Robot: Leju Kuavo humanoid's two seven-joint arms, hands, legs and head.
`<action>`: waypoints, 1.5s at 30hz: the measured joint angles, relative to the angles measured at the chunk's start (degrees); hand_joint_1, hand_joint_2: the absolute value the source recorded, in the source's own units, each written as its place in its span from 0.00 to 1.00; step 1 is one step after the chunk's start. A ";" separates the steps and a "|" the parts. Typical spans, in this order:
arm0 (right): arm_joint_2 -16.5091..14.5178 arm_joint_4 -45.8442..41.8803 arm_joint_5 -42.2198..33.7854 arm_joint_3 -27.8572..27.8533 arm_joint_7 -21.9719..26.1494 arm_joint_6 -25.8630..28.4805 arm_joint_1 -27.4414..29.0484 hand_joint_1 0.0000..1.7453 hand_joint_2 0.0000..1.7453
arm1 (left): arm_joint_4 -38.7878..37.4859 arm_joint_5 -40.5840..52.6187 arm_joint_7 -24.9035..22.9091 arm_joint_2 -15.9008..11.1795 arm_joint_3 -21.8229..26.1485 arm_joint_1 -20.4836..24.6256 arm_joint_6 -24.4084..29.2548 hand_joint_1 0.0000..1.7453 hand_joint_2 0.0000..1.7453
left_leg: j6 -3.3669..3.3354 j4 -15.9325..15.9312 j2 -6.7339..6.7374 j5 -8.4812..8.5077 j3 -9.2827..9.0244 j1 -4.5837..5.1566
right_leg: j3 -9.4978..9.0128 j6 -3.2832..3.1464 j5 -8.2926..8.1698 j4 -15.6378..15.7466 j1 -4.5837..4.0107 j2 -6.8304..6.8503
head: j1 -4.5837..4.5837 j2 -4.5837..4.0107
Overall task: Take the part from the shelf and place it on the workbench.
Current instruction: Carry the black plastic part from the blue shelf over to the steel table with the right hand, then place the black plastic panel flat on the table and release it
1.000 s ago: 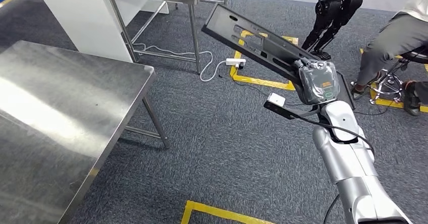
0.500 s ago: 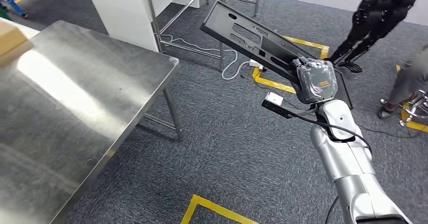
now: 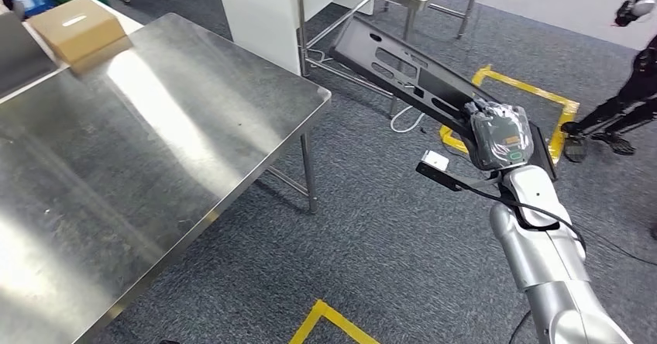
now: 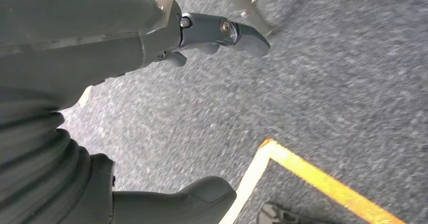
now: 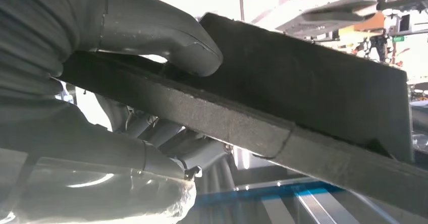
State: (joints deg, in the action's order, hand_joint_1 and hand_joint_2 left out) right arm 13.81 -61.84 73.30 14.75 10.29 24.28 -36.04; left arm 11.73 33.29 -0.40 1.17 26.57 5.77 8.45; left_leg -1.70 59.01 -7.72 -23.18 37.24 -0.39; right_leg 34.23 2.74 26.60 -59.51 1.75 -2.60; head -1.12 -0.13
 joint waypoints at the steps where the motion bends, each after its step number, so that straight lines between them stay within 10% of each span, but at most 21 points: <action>1: 0.04 -0.16 0.02 -0.12 0.02 0.01 0.22 0.93 1.00 | 0.00 -0.11 0.01 -0.31 0.35 -0.23 0.12 0.00 1.00 | 0.30 -0.14 -0.44 0.15 0.14 -0.10 | 0.02 -0.49 -0.12 0.05 0.07 0.61 | -0.05 0.00; 6: 0.19 -1.02 0.04 -0.51 0.03 0.01 0.39 0.93 1.00 | 0.00 -0.55 0.18 -0.87 1.54 -0.63 0.68 0.00 1.00 | 1.42 9.61 6.36 -5.22 4.93 -0.20 | -0.38 -2.56 -0.25 0.44 -0.18 3.47 | -0.63 0.00; 9: 0.31 -1.05 0.05 -0.56 0.03 -0.02 0.65 0.93 1.00 | 0.01 -0.56 0.26 -0.92 1.94 -0.65 0.69 0.00 1.00 | 1.48 15.30 7.53 -6.58 7.75 -0.31 | -0.50 -2.88 0.01 0.43 -0.68 5.46 | -0.63 0.00; 12: 0.29 -1.30 0.05 -0.57 0.03 -0.06 0.74 0.93 1.00 | 0.01 -0.55 0.27 -0.95 2.08 -0.63 0.68 0.00 1.00 | 0.48 5.73 9.48 -2.14 2.42 0.12 | -0.84 -3.02 0.27 0.43 -1.13 7.37 | -0.63 0.00; 15: 0.44 -1.62 0.00 -0.61 0.07 -0.09 0.52 0.93 1.00 | 0.03 -0.55 0.27 -0.99 2.22 -0.47 0.70 0.00 1.00 | -0.46 0.41 10.98 -1.22 -0.28 0.99 | -1.12 -2.51 0.62 0.57 -1.61 9.17 | -0.48 0.00; 17: 0.54 -1.68 -0.07 -0.61 0.12 -0.10 0.44 0.93 1.00 | 0.03 -0.55 0.26 -1.10 2.51 -0.56 0.71 0.00 1.00 | -0.91 -0.19 9.52 -0.86 -0.52 0.86 | -1.34 -2.01 0.88 0.62 -1.74 9.96 | -0.47 0.00; 21: 0.98 -1.79 -0.18 -0.67 0.36 -0.12 0.58 0.93 1.00 | 0.03 -0.54 0.20 -1.12 2.88 -0.48 0.70 0.00 1.00 | -2.01 -1.56 6.78 0.16 -1.32 0.19 | 2.68 -1.97 5.12 -8.10 -1.26 4.43 | -0.21 -0.02; 24: 1.37 -1.77 -0.25 -0.70 0.44 -0.17 1.25 0.93 1.00 | 0.03 -0.54 0.16 -1.11 3.05 -0.51 0.79 0.00 1.00 | -2.03 -1.45 4.26 0.22 -1.27 -0.05 | 6.23 -1.00 6.69 -14.68 -0.51 2.91 | -0.10 -0.01; 28: 1.46 -1.78 -0.31 -0.70 0.59 -0.20 1.42 0.93 1.00 | 0.03 -0.55 0.12 -1.23 3.53 -0.65 0.99 0.00 1.00 | -0.72 -0.29 0.92 -0.28 -0.78 -0.59 | 0.52 1.63 1.23 -2.20 1.13 -0.03 | 0.05 -0.02; 32: 1.29 -1.80 -0.33 -0.64 0.64 -0.27 1.45 0.93 1.00 | 0.03 -0.61 0.12 -1.43 3.83 -1.07 1.16 0.00 1.00 | 1.00 -0.02 -0.94 -0.13 0.33 -0.78 | -0.74 0.26 0.50 0.22 0.90 0.24 | -0.02 -0.02; 36: 1.04 -1.95 -0.33 -0.61 0.64 -0.25 1.32 0.93 1.00 | 0.02 -0.66 0.08 -1.65 4.06 -1.24 1.20 0.00 1.00 | 1.83 8.21 5.99 -4.51 4.41 -0.52 | -1.34 -1.47 0.52 0.48 0.94 3.00 | -0.57 -0.02; 39: 0.72 -1.95 0.11 -0.54 0.50 -0.22 1.52 0.93 1.00 | 0.01 -0.69 0.01 -1.55 4.14 -1.22 1.14 0.00 1.00 | 2.06 15.87 7.42 -6.70 8.66 -0.81 | -1.53 -1.98 0.89 0.46 0.55 5.21 | -0.58 -0.02; 45: -1.26 -0.97 2.49 0.04 -0.29 -0.46 0.16 0.93 1.00 | 0.01 -0.51 -0.09 -1.59 4.55 -1.02 1.47 0.00 1.00 | 1.00 1.27 11.98 -0.19 1.47 -0.05 | -2.55 -0.80 2.07 0.53 -0.58 8.89 | -0.54 -0.01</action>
State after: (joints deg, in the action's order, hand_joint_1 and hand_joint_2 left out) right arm 12.55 -62.81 75.78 14.79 9.99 23.82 -35.88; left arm 11.74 32.78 -0.49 -0.42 31.11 4.75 9.92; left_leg -0.70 60.28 4.26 -23.37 38.71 -0.44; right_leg 31.68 1.94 28.67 -58.98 1.17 6.29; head -1.66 -0.14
